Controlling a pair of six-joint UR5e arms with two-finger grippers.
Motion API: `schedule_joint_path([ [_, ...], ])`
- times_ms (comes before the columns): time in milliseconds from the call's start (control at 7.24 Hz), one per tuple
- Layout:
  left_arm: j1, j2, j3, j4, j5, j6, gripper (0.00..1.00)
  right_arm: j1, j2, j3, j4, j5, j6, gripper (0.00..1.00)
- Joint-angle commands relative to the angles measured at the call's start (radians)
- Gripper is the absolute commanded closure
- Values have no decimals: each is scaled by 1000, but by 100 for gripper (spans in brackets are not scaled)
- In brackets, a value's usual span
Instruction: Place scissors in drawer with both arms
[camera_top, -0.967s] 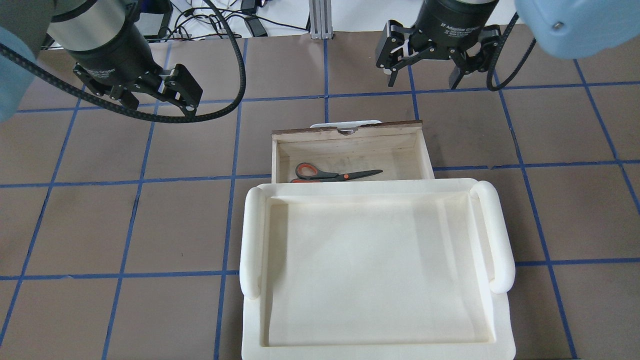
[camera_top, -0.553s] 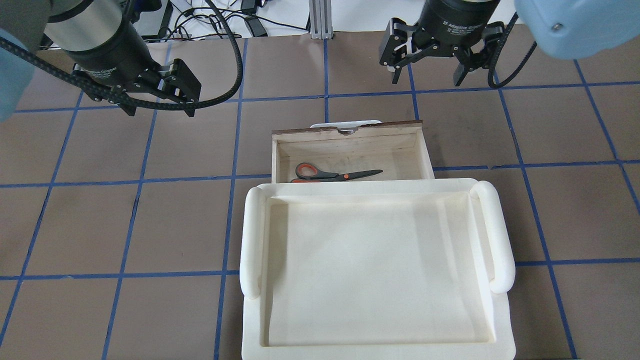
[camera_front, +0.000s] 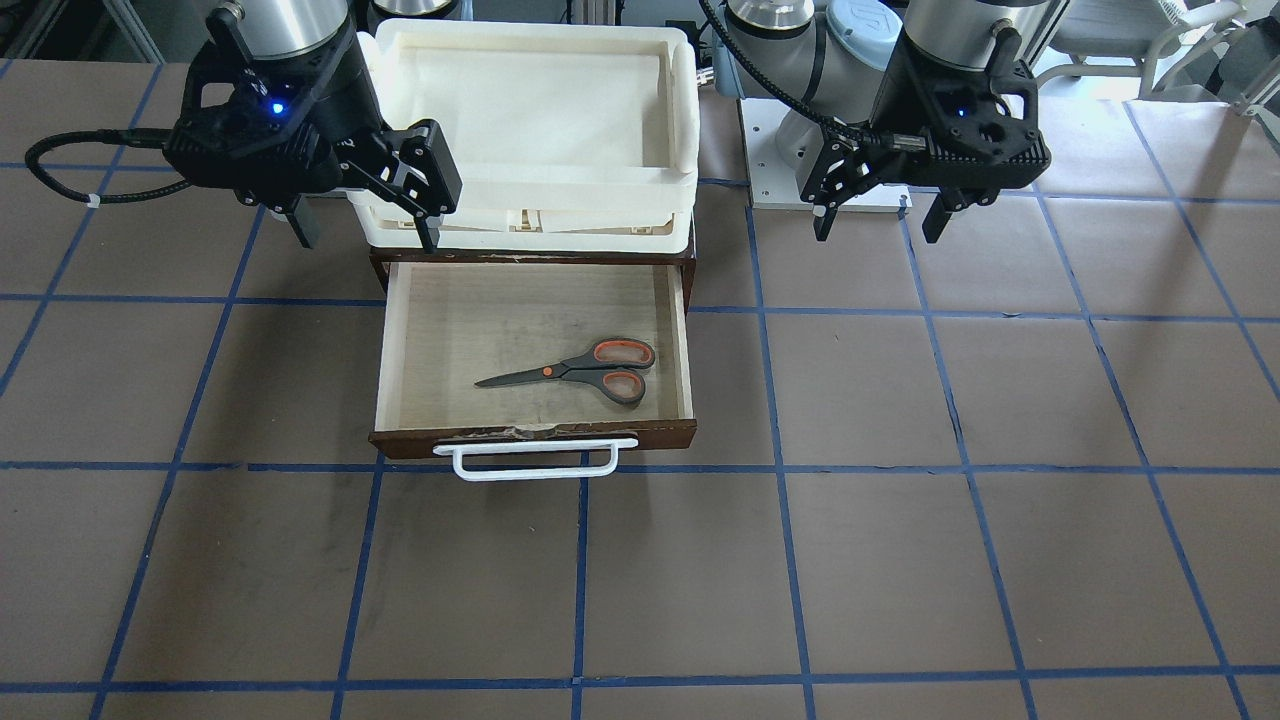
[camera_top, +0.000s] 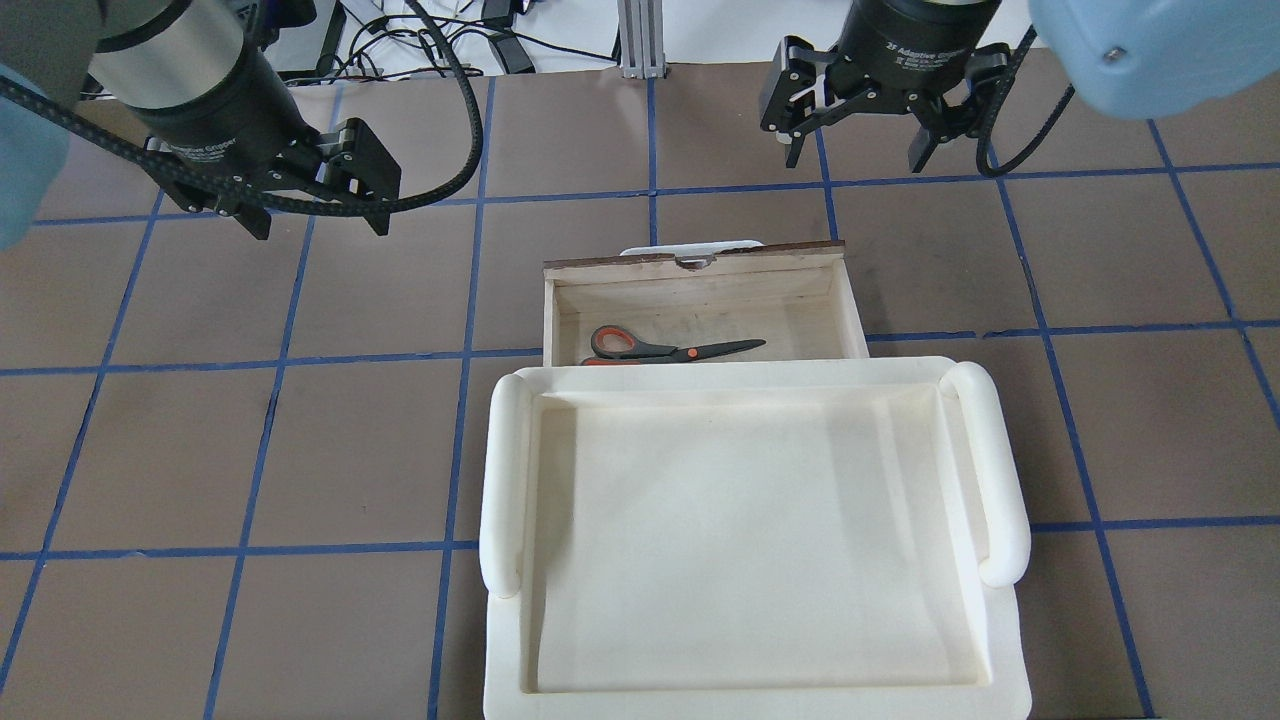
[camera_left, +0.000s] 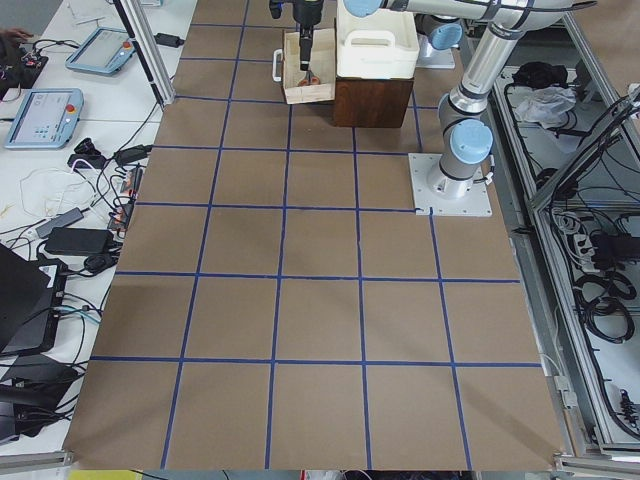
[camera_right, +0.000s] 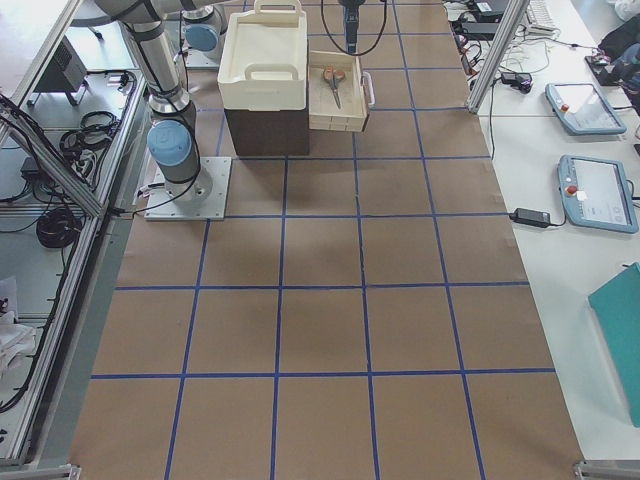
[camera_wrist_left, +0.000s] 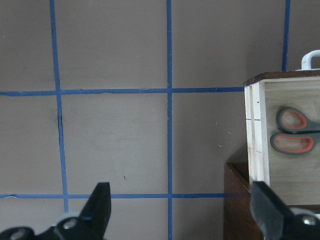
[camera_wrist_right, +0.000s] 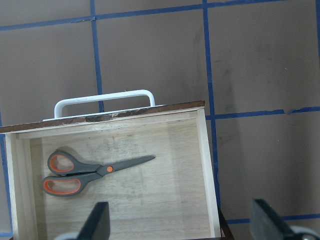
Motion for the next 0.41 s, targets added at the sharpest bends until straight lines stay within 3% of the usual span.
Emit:
schedule_joint_path([
  [0,0,4,0,-1,7,-1,0,0,0,0,0,0,-1,0],
  [276,-1,6,-3,-5,0,-1,0,0,2,0,0,-2,0,0],
])
